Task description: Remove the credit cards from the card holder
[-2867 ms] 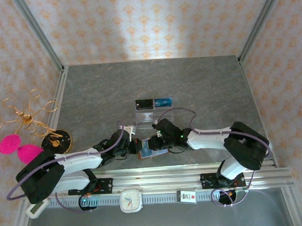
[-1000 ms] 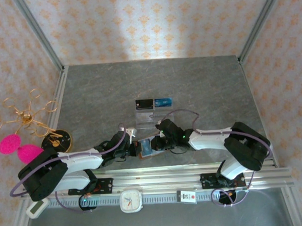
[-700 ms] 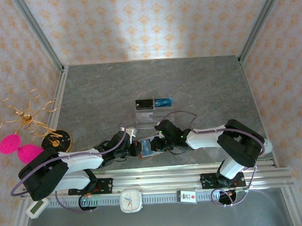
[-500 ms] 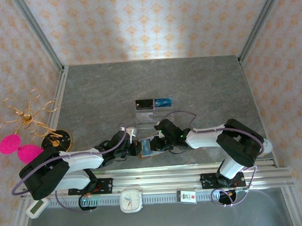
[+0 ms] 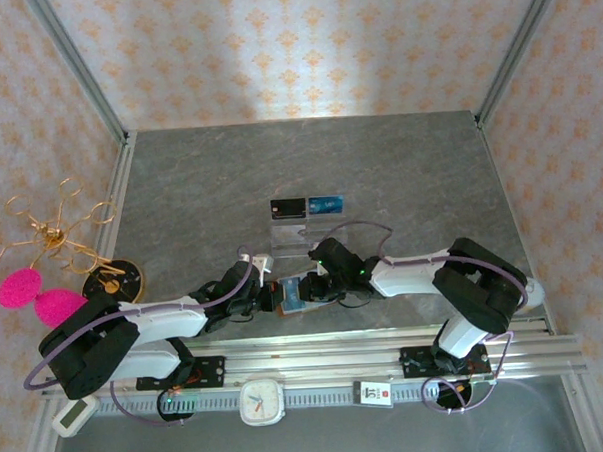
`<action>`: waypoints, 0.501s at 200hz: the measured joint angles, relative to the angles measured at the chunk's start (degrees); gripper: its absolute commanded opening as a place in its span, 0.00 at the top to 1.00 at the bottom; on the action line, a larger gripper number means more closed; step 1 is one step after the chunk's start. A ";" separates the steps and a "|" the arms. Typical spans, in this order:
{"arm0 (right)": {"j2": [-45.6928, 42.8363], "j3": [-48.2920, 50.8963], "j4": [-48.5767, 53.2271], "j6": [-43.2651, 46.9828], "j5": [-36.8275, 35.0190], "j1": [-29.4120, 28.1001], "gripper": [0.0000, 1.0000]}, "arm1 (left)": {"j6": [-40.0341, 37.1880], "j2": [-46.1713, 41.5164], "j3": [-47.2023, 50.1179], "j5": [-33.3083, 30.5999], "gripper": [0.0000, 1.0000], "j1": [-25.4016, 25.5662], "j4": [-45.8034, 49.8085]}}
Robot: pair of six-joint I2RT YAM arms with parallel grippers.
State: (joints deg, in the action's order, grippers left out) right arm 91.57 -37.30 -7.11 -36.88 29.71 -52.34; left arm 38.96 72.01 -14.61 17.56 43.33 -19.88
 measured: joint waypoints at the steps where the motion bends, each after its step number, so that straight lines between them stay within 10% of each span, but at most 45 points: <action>1: 0.00 -0.02 0.00 0.00 0.00 0.00 0.81 | 0.00 0.00 0.00 0.00 1.00 0.00 0.00; 77: 0.00 -0.46 0.61 0.00 -0.31 -0.11 0.74 | 0.00 -0.02 0.00 0.00 1.00 0.00 -0.02; 100: 0.02 -0.57 0.90 0.13 -0.37 -0.11 0.86 | 0.00 -0.02 0.00 0.00 1.00 0.00 -0.02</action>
State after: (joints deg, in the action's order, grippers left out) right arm 91.59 -37.87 -6.22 -36.75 29.34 -52.45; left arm 38.96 71.99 -14.61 17.56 43.33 -19.90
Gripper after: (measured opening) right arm 0.207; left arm 0.045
